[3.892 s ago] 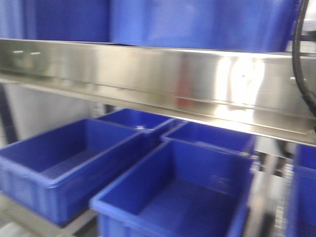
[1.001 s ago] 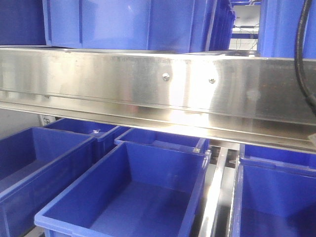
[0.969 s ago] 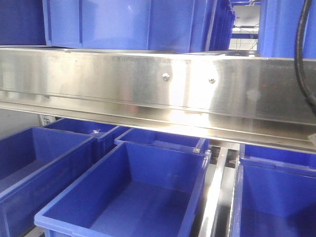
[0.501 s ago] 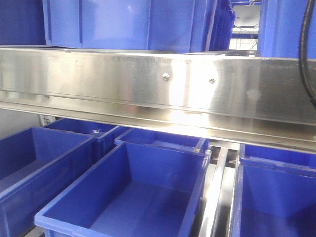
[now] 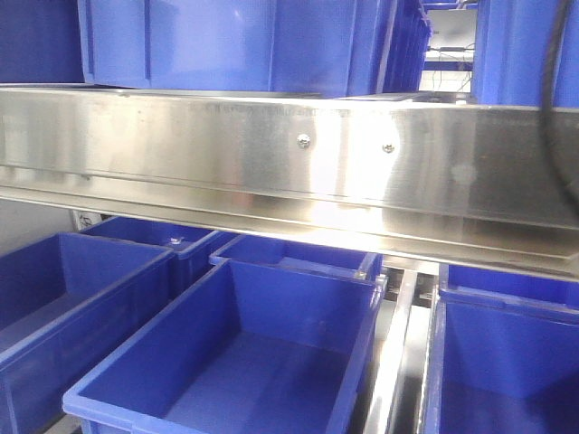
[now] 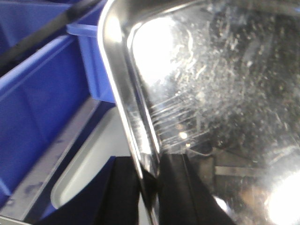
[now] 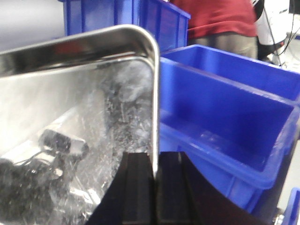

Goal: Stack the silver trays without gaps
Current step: 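Raise the tray over the rail and lower it onto the tray stack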

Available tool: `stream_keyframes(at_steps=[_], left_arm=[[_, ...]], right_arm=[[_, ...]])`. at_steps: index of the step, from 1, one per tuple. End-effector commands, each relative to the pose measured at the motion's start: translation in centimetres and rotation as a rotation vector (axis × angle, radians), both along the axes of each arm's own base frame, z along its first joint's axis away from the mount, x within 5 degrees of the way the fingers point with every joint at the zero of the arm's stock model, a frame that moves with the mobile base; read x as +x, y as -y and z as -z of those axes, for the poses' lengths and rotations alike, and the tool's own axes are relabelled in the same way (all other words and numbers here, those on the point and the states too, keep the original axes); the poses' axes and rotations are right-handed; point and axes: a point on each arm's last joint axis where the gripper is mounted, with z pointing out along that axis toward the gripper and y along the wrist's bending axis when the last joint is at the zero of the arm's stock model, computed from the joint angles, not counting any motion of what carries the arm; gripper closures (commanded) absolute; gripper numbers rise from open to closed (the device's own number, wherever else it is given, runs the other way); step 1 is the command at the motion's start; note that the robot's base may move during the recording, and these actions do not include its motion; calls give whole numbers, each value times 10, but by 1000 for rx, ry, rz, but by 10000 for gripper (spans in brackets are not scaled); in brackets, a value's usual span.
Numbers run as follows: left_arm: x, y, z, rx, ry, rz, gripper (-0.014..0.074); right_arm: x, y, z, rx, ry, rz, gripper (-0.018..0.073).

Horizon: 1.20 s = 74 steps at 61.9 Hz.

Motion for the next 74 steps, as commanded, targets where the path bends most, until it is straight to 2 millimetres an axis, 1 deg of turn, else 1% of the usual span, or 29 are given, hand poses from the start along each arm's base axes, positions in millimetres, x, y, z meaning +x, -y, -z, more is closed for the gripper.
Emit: stream_keyframes(at_steps=[1,9,16,30,34,39,45,50,63,74], left_arm=[[14,2,-2,-8,77,29,613],[38,-9,9,-8,81,-9,613],[61,-12,25,-43,62,-22,613],[100,-1,64,-34,6,3,613],[108,2,74,-24,-5,13,613],[117,4,86,-11,-30,15,613],[125,5,98,23,-55,16,613],[128,6,104,32,-68,15,613],[127,4,106,41,-91,2,608],[124,-2,105,54,-123,-23,484]], right_arm=[[0,-29,4,69,56,-156,628],[12,-40,24,26,7,-143,628],[22,-51,42,-5,-26,-142,628],[49,-63,91,-109,-150,-71,628],[54,-67,103,-115,-180,-58,628],[59,-70,113,-131,-197,-55,628],[65,-74,128,-147,-224,-48,628],[68,-77,138,-146,-255,-45,628],[68,-79,138,-120,-262,-60,628],[67,-80,138,-102,-277,-62,628]])
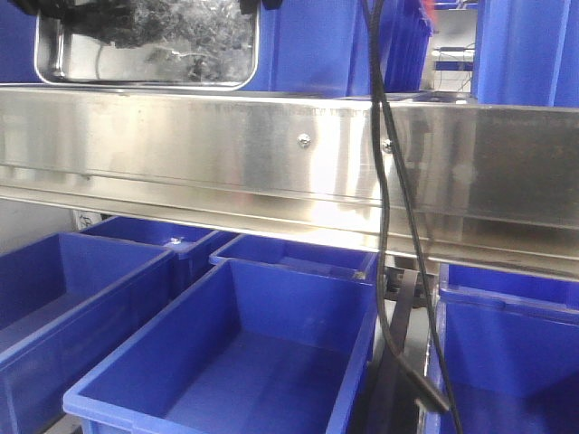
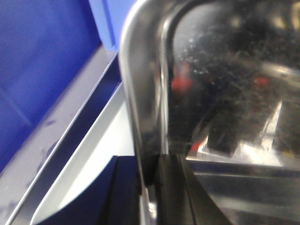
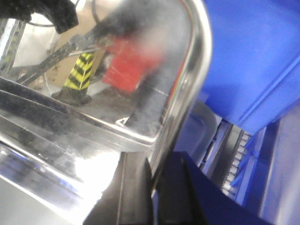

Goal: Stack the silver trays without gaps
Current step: 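Raise the tray over the rail and lower it onto the tray stack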

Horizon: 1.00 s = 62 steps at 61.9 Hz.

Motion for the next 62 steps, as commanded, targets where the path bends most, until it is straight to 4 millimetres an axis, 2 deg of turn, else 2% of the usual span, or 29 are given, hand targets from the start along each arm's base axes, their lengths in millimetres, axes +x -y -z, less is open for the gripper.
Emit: stream_keyframes(at_steps=[1,13,22,27,49,55,62], left_arm=[[-5,8,-16,-52,73,35,475],[-10,3,-21,-51,60,11,456],[-16,1,-32,-57,86,11,456],[-19,0,-35,-61,94,11,456],[-18,-2,-36,-59,103,8,448],[-16,-7,-37,-61,114,-2,372],[-16,-14,-37,-63,102,-28,242]], right_arm=[[-3,-24,-9,115,99,-170,628],[-7,-29,-10,142,86,-180,608],[-8,-27,-11,145,74,-167,382],[-9,-26,-13,163,65,-144,320],[-10,-21,-17,157,69,-128,324],[-10,-20,-17,146,69,-122,319],[-10,-20,-16,143,66,-119,297]])
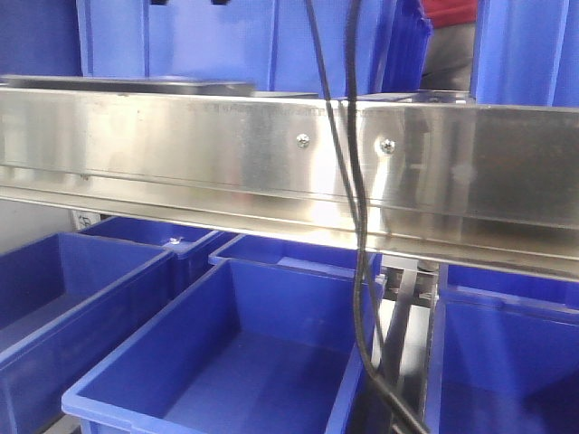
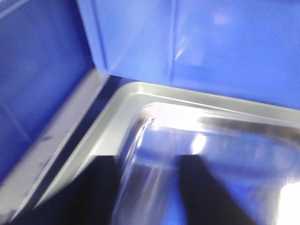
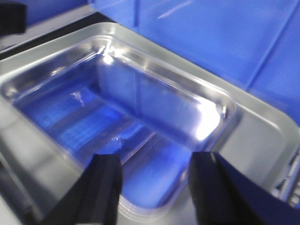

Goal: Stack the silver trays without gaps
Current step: 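Raise the tray over the rail and lower it onto the tray stack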

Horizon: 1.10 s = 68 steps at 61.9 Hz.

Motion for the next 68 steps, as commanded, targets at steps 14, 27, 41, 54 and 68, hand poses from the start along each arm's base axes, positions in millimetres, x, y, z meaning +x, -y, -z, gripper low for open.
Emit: stream_keyframes(at_steps=[14,27,41,54,68], left_arm=[[-5,-7,-8,-41,-24,-40,203],[-11,-6,-9,-63,-63,-39,606],[-13,-8,-10,-43,-69,-43,571],[-12,-8,-10,-33,-63,-42,571],[-12,-8,-10,-33,-61,-41,571]], right_arm=[[-3,6,-18,15,49,-2,427],[-8,12,-32,28,75,1,635],[-11,17,-42,24,105,3,637],[-12,18,-43,26,107,4,637],[-12,18,-43,26,107,4,637]])
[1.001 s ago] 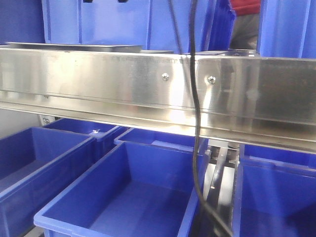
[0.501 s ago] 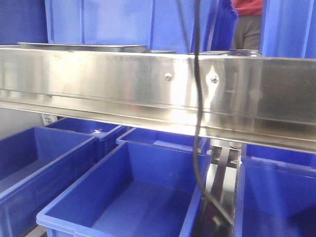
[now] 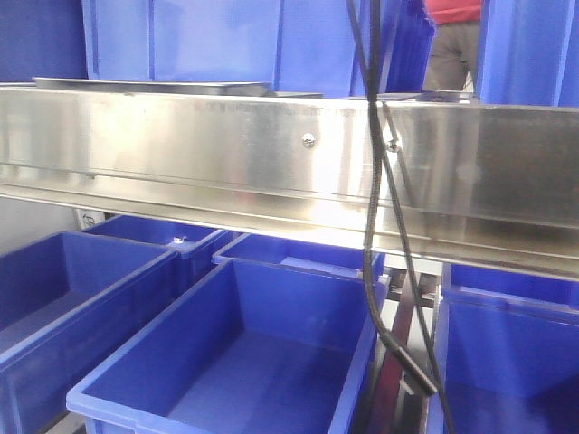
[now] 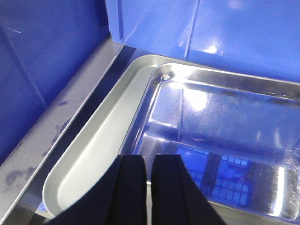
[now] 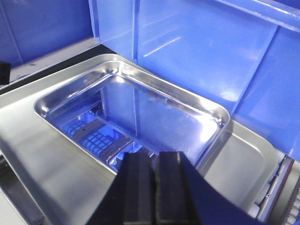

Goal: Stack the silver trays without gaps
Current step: 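Raise the tray over the rail and lower it onto the tray stack, then open both grippers and withdraw them from the stacked tray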

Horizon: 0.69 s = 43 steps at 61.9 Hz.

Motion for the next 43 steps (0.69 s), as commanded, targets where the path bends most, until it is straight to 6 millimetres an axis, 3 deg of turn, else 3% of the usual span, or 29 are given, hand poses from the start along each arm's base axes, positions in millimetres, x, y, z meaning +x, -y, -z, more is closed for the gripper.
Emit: stream_keyframes(at_steps=[1,43], left_arm=[[-3,-1,-8,2,31,5,571],[-2,-1,-8,2,35,6,571]], right_arm=[[-2,4,-12,9,33,0,637],[-3,10,-7,-29,-16,47,637]])
